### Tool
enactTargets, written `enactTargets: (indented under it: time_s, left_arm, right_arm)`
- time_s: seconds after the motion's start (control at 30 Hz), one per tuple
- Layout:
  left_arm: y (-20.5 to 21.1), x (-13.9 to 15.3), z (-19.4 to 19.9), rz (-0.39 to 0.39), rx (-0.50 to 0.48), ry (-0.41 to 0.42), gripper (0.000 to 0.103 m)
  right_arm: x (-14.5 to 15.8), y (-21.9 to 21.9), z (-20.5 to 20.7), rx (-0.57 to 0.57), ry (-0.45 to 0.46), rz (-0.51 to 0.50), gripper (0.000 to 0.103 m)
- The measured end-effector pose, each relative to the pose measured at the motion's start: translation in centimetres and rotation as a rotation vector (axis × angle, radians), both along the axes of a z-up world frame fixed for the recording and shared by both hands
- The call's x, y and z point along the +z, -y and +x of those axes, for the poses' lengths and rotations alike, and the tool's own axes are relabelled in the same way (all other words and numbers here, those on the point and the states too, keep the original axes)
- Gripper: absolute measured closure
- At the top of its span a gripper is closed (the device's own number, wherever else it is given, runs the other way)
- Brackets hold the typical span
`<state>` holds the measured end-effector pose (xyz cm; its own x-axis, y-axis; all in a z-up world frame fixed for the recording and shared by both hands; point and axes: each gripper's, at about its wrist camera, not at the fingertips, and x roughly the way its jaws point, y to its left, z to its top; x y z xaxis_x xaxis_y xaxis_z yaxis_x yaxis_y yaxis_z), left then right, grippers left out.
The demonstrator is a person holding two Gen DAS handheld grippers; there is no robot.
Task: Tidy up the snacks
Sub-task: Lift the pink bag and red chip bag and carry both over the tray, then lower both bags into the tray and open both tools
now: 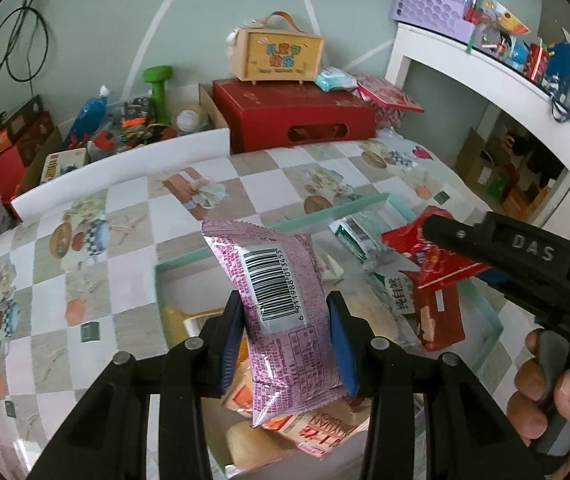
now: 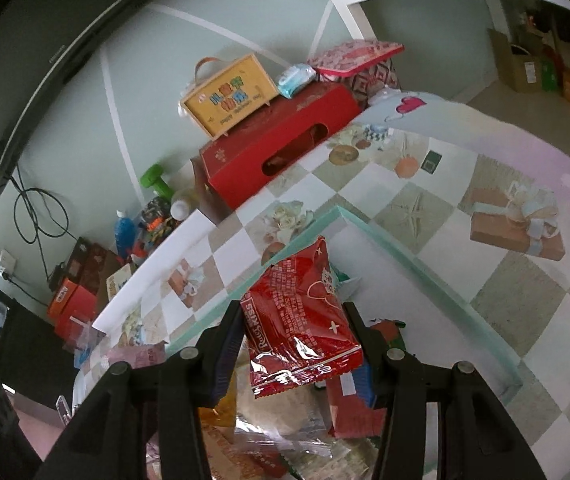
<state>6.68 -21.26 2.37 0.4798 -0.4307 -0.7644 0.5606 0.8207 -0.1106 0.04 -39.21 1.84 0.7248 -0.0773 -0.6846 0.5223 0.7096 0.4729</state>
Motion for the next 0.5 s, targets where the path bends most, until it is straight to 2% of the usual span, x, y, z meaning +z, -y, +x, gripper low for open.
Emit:
enactTargets:
  time_s: [0.23, 0.5]
  left_arm:
    - [1.1, -1.0, 0.0, 0.009, -0.014, -0.013, 0.06]
    - [1.1, -0.8, 0.0, 0.003, -0.013, -0.013, 0.06]
  right_arm:
    - [-1.4, -1.0, 1.7, 0.046, -0.044, -0.001, 0.052]
    - [-1.5, -1.6, 2.3, 0.07, -0.067, -0.021, 0.051]
